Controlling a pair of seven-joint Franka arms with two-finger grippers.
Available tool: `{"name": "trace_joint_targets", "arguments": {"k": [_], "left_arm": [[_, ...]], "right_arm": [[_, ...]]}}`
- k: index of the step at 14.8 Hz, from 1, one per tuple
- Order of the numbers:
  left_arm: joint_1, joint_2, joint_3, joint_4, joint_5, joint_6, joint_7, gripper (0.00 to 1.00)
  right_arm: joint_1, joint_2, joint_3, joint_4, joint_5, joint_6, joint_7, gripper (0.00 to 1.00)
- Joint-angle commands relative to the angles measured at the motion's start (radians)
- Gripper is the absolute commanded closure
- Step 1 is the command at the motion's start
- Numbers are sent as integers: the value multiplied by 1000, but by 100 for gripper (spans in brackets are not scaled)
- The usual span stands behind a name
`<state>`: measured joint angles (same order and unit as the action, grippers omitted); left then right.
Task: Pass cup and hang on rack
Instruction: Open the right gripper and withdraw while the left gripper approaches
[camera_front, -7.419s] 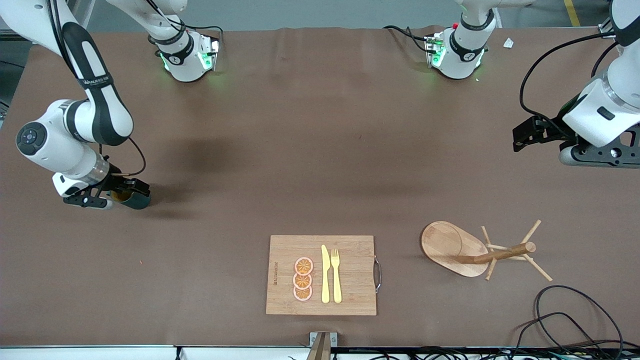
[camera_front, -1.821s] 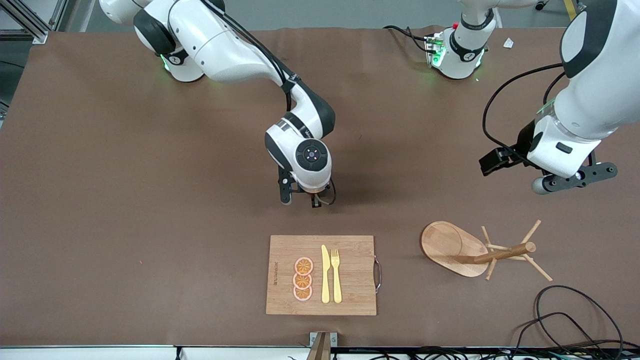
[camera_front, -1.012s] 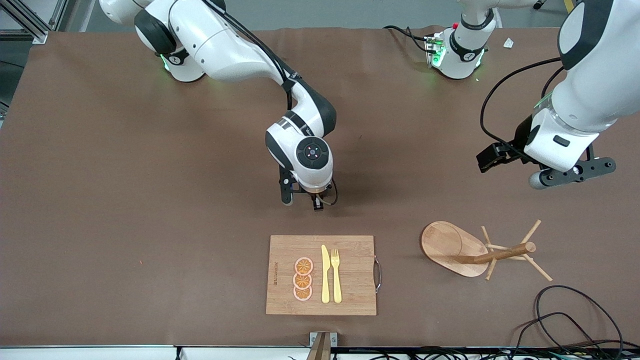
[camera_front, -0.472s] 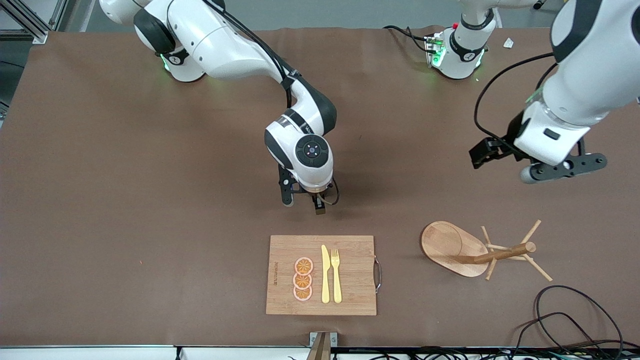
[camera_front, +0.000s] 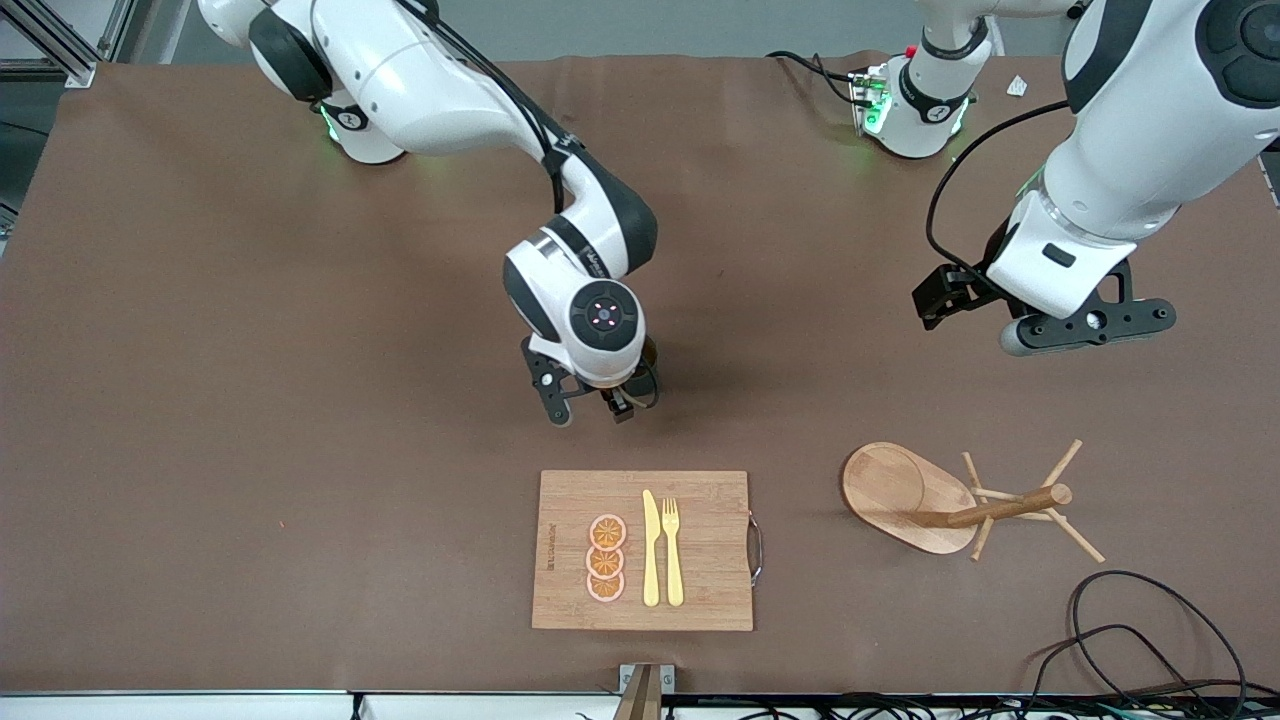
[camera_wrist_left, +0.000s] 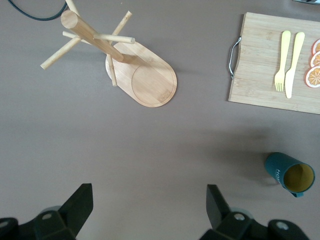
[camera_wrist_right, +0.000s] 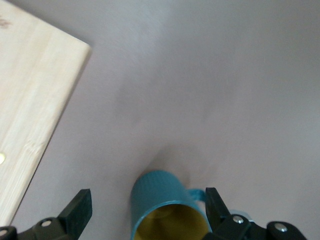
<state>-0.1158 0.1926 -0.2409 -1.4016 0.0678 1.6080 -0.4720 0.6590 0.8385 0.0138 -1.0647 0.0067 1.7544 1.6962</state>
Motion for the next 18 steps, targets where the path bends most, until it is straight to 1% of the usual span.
{"name": "trace_joint_targets", "arguments": {"k": [1,2,3,5,6,7,8,9,11,12,14,16,18], "left_arm": [[-10,-16,-3,1,23,-10,3,0],[-13,-16,-15,1,26,-10,0,0],[-28,-18,-44,-5,33,-8,-17,0],[-91,-2,-69,-10,160,-2,-80,0],[-134,14,-75,-23,208,3,-133,0],[-169,24,-75,-33,227,15,-205,0],[-209,31,-75,-37,230,30,-300,0],[-240,50,-75,-37,230,41,-401,0],[-310,70,-74,-48,233,67,-567,0],[-344,74,-75,-59,257,84,-635,0],[-415,108,-77,-80,338,133,-794,0],[-496,148,-75,-82,380,151,-917,0],[-579,209,-77,-85,484,153,-1070,0]], "right_arm": [[-33,-153,9,-167,-60,25,-197,0],[-48,-191,9,-211,-62,36,-261,0],[-80,-232,12,-254,-57,34,-350,0],[-128,-333,15,-384,-56,54,-526,0],[-146,-389,14,-450,-56,86,-597,0],[-169,-445,14,-519,-56,117,-677,0],[-194,-507,12,-582,-56,137,-776,0],[-229,-553,12,-618,-56,138,-859,0],[-283,-637,12,-664,-56,117,-1004,0],[-307,-677,11,-681,-56,99,-1068,0],[-360,-737,9,-692,-56,41,-1189,0],[-435,-785,9,-692,-56,-12,-1327,0],[-514,-812,9,-692,-56,-47,-1470,0]]}}
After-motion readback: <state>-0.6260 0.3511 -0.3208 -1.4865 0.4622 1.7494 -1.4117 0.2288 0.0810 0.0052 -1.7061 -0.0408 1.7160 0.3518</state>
